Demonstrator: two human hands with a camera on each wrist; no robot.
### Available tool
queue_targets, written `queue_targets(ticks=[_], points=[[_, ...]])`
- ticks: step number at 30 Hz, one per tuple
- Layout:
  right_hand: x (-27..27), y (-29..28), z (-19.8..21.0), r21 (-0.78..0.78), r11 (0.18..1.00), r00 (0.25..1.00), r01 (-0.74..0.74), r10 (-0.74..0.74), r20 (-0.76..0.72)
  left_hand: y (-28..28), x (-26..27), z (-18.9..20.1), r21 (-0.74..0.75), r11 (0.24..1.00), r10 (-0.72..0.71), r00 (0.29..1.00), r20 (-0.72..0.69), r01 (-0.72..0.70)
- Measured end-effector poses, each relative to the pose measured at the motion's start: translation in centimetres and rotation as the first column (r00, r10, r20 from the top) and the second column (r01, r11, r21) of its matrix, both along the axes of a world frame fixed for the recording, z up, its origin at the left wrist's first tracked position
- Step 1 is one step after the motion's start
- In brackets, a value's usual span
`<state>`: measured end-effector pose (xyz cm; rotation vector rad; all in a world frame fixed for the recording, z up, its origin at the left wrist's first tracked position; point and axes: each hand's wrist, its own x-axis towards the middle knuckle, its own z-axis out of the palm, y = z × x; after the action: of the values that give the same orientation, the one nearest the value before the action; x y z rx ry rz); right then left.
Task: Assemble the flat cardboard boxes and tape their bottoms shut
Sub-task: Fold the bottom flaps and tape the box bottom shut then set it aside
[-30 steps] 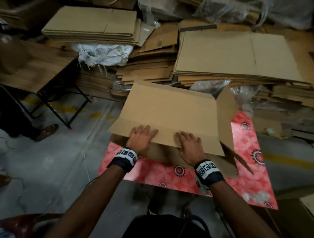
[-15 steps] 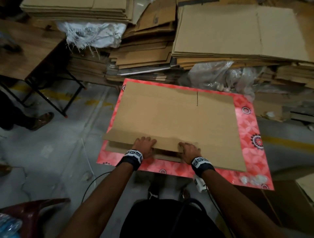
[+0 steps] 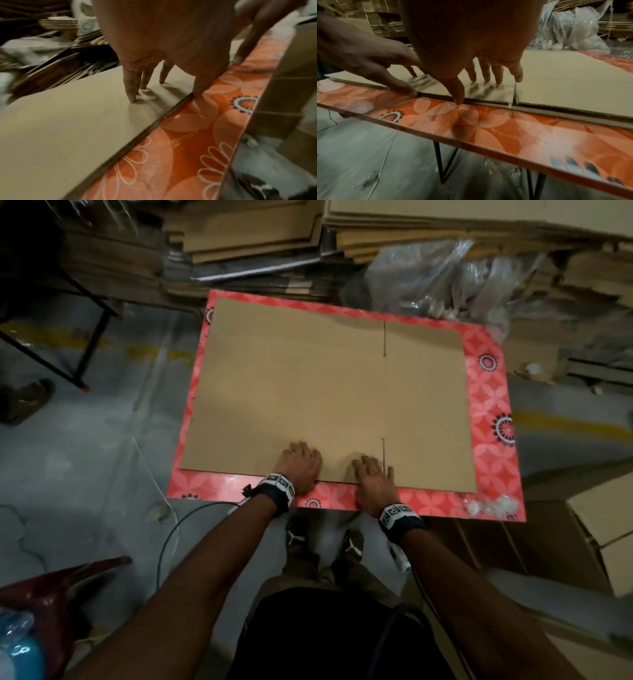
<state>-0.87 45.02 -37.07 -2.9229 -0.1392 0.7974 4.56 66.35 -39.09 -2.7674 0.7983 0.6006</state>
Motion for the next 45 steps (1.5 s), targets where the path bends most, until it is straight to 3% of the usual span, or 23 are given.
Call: queue_targets(ticks=[5,10,14,20,27,30,34,36,41,43,45], points=[[-0.2,-1.4,1.1,-0.105,0.994,0.999,0.024,-0.019,0.042,-0.6,0.2,1.4,0.008,1.000,0.027,0.996,-0.088,-0.026],[1.6,-3.6,3.3,-0.117,0.993,0.972,0.030,-0.002,0.237,0.4,2.4,7.2,-0.107,0.994,-0.028,0.999,-0.043,0.023],[3.7,-4.6,7.8,-0.110,0.994,0.942,0.007,0.030,0.333,0.3,2.4,11.8,-0.079,0.996,-0.029,0.999,-0.014,0.028],[6.5,-6.3,14.8,-0.144,0.989,0.866,-0.040,0.106,0.488,0.2,2.7,18.9,-0.268,0.961,0.110,0.983,0.149,-0.067],[10.7,-8.3,24.7,-0.139,0.990,0.734,-0.023,0.111,0.670,0.9,5.5,28.1,-0.337,0.937,0.182,0.950,0.254,-0.090],[12.0,-9.6,28.5,-0.128,0.992,0.689,0.017,0.081,0.720,1.0,5.6,30.8,-0.215,0.976,0.059,0.917,0.395,0.030],[13.1,-11.1,33.0,-0.142,0.988,0.657,0.060,0.068,0.751,0.6,5.7,32.7,0.002,1.000,-0.020,0.852,0.523,0.022],[13.2,-11.8,34.8,-0.145,0.986,0.628,0.082,0.062,0.776,0.4,5.8,32.9,0.035,0.999,-0.034,0.811,0.584,0.017],[13.0,-14.0,38.0,-0.161,0.985,0.570,0.060,0.099,0.816,-1.3,6.2,35.3,-0.113,0.990,0.026,0.678,0.734,0.083],[12.7,-14.9,39.0,-0.180,0.982,0.564,0.064,0.114,0.818,-2.1,7.2,37.2,-0.156,0.984,0.058,0.687,0.724,0.081],[12.4,-15.8,39.8,-0.197,0.977,0.555,0.076,0.122,0.823,-3.2,8.0,39.5,-0.261,0.963,0.126,0.752,0.647,0.064]])
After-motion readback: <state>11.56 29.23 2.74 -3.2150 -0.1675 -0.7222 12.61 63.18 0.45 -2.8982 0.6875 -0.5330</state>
